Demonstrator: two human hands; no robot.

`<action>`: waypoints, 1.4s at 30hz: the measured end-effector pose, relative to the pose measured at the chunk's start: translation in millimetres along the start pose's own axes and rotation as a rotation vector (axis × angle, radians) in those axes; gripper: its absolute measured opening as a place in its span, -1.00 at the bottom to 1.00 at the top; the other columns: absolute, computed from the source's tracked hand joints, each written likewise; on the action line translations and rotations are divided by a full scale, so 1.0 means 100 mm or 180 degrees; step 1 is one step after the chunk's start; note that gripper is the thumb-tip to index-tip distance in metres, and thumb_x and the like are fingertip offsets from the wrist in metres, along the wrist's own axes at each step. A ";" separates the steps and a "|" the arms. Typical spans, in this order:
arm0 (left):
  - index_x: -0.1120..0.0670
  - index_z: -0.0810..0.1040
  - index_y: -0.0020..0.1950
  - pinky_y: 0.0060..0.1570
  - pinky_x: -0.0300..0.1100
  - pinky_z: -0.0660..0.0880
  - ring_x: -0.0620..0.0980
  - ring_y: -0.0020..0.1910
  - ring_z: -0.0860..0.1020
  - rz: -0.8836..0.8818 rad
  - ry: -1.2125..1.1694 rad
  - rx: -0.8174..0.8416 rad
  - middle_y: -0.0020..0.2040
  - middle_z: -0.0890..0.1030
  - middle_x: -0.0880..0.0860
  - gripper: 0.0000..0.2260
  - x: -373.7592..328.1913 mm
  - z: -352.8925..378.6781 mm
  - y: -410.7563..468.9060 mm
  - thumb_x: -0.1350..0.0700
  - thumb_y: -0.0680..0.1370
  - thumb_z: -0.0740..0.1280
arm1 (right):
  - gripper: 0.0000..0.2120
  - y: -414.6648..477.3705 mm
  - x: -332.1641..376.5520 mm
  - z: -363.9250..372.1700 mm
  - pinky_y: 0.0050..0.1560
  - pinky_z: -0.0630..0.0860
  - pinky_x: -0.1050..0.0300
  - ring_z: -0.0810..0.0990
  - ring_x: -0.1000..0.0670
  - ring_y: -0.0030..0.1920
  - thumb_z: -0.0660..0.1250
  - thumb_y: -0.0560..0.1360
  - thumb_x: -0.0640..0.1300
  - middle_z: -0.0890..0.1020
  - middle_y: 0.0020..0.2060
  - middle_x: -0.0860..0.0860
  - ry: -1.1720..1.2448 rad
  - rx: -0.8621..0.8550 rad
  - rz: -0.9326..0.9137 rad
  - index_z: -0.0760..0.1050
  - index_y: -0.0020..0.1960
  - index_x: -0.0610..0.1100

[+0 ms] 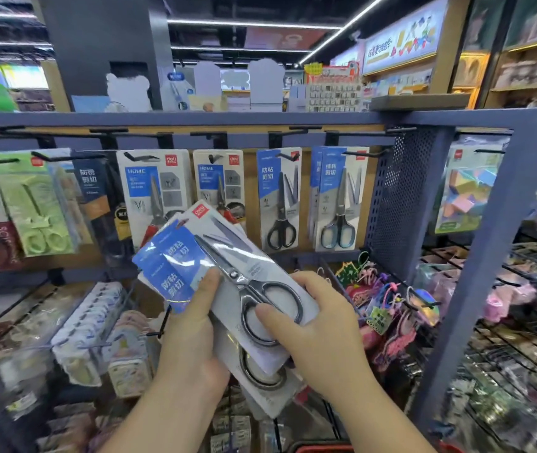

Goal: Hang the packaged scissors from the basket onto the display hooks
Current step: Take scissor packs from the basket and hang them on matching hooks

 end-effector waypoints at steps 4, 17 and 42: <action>0.05 0.60 0.41 0.17 0.18 0.62 0.17 0.17 0.72 0.0152 -0.0056 0.0114 0.21 0.73 0.14 -0.49 0.00 0.01 -0.06 -0.06 0.47 0.43 | -0.82 -0.02 -0.08 0.04 -0.10 0.62 0.04 0.65 0.06 -0.15 0.59 0.42 -0.03 0.68 -0.16 0.09 0.0543 -0.0297 0.0255 0.60 -0.07 0.05; 0.13 0.63 0.35 0.29 0.26 0.57 0.24 0.18 0.69 0.0144 -0.0005 -0.0290 0.21 0.72 0.23 -0.67 0.06 -0.20 0.08 0.23 0.58 0.42 | -0.73 -0.02 -0.22 0.08 0.08 0.64 -0.27 0.71 -0.23 -0.01 0.49 0.46 -0.08 0.73 0.03 -0.23 0.2480 -0.0567 0.0952 0.59 0.12 -0.12; 0.01 0.67 0.09 -0.26 -0.12 0.70 -0.03 -0.17 0.76 0.0383 0.0054 -0.0059 -0.03 0.79 0.03 -0.83 -0.27 -0.28 0.20 0.25 0.62 0.36 | -0.91 0.71 -0.84 -0.09 -0.32 0.59 0.09 0.67 -0.01 -0.17 0.37 0.65 -0.19 0.74 -0.14 -0.01 0.1700 -0.0739 0.0933 0.65 0.07 -0.09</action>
Point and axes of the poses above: each hand's wrist, its own y-axis towards the middle knuckle, its own z-axis out of the palm, x = y × z, the point moved 3 cm from there along y, towards the middle knuckle
